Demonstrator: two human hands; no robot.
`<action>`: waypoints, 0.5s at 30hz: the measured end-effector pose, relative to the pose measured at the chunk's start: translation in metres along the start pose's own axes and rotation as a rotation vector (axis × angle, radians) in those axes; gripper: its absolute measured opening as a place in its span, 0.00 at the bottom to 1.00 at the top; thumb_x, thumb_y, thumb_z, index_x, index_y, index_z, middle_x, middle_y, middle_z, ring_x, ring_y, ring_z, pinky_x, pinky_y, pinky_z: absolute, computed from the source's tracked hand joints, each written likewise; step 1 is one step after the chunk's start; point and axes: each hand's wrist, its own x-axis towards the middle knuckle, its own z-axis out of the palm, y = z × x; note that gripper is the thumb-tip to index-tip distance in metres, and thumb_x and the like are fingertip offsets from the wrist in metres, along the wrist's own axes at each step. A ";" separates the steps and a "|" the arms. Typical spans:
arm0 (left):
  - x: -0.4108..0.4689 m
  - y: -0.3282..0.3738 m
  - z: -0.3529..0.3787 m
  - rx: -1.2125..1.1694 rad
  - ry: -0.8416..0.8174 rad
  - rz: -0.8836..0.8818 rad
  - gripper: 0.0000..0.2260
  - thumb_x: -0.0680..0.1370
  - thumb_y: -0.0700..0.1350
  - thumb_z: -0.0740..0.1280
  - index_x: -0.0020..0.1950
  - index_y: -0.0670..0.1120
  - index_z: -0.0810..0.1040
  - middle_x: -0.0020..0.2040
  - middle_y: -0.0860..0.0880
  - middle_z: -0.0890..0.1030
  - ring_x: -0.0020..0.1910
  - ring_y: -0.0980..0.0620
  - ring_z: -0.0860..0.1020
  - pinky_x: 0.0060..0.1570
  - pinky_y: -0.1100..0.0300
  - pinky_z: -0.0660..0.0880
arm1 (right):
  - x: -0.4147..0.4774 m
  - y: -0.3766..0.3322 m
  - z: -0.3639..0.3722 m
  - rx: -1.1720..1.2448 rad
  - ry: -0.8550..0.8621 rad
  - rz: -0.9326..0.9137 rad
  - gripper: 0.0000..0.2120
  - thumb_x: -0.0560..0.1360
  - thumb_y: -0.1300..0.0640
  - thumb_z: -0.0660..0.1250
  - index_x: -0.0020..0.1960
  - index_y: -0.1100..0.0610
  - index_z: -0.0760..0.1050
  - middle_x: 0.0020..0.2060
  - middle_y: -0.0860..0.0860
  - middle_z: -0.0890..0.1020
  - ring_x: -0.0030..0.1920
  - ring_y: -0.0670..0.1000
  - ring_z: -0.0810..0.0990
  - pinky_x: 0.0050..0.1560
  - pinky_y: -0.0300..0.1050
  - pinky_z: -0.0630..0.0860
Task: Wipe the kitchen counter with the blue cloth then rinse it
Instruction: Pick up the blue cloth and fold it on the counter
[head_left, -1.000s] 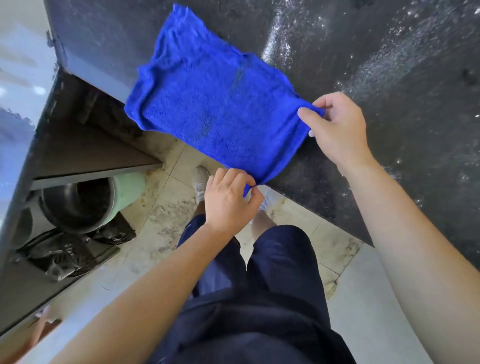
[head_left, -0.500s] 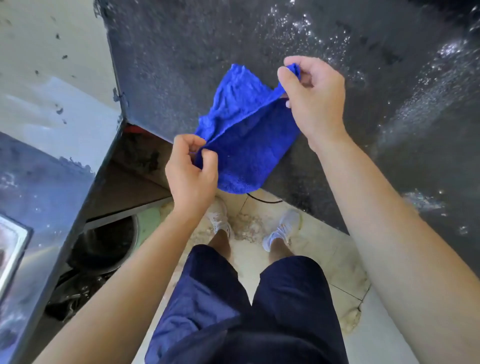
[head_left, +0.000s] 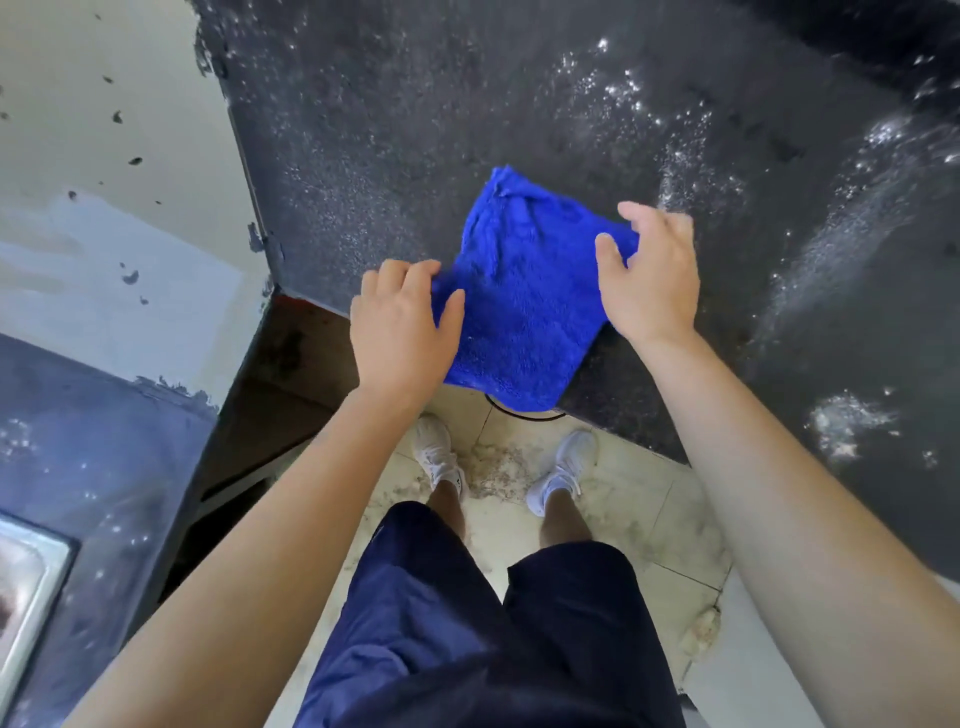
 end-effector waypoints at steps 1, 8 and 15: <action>0.015 0.005 0.001 -0.013 0.003 0.046 0.16 0.80 0.52 0.66 0.63 0.44 0.79 0.56 0.43 0.79 0.53 0.39 0.75 0.51 0.44 0.74 | 0.000 0.003 -0.001 -0.039 0.019 0.025 0.20 0.83 0.51 0.61 0.73 0.51 0.70 0.67 0.52 0.70 0.61 0.52 0.76 0.56 0.47 0.72; 0.113 0.042 0.015 0.230 -0.195 0.460 0.27 0.81 0.44 0.62 0.80 0.47 0.60 0.77 0.46 0.66 0.69 0.39 0.66 0.60 0.44 0.65 | -0.005 0.021 0.000 -0.147 0.005 0.046 0.12 0.80 0.50 0.66 0.61 0.52 0.78 0.61 0.53 0.73 0.63 0.56 0.72 0.52 0.45 0.68; 0.133 0.044 0.016 0.424 -0.280 0.529 0.17 0.79 0.43 0.62 0.67 0.47 0.76 0.59 0.42 0.76 0.60 0.38 0.70 0.56 0.46 0.64 | 0.004 0.021 -0.004 0.275 0.002 0.192 0.15 0.79 0.54 0.68 0.64 0.56 0.73 0.41 0.44 0.79 0.50 0.48 0.78 0.57 0.44 0.74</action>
